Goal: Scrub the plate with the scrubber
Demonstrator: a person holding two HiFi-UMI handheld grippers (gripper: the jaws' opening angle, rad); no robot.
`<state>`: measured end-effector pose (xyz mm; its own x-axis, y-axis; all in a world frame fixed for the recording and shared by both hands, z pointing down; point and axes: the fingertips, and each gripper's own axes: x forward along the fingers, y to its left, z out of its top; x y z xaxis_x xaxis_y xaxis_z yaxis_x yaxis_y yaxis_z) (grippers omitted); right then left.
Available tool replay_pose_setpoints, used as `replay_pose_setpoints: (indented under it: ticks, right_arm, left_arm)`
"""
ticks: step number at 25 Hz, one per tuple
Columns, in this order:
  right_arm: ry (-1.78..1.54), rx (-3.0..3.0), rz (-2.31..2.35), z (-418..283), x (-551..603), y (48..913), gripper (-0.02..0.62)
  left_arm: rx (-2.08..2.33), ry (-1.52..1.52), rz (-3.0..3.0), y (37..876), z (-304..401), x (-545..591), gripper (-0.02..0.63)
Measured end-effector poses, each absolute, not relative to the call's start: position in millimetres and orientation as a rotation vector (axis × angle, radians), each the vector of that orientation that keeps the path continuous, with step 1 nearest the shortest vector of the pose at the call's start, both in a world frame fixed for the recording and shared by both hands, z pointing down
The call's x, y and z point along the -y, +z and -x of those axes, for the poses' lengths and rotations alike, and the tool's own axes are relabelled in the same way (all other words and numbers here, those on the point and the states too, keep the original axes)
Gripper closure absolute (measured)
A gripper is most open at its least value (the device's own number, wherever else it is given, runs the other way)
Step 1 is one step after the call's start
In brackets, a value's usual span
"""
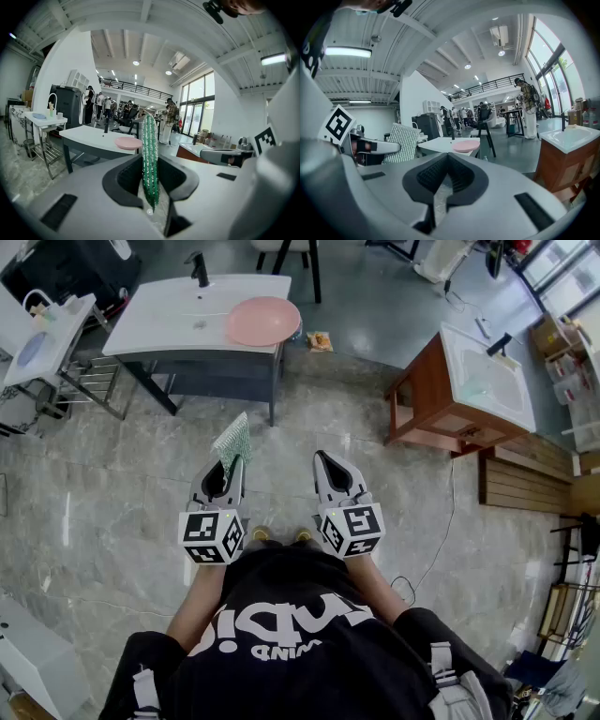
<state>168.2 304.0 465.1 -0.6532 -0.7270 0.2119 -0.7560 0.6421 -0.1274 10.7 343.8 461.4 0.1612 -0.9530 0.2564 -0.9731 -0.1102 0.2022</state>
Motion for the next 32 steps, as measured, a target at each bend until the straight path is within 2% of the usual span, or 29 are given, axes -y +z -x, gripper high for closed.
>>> replay_pose_setpoints:
  ticks: [18,32]
  right_arm:
    - [0.272,2.685,-1.248,-137.9,-312.2,479.4,0.575]
    - [0.211,2.735,-1.178,-92.6,-197.7,486.3,0.575]
  left_arm:
    - [1.765,0.085,-2.145,474.3,39.0,-333.1,0.514]
    - [1.791,0.029,-2.149,481.1,72.4,-222.3,0.514]
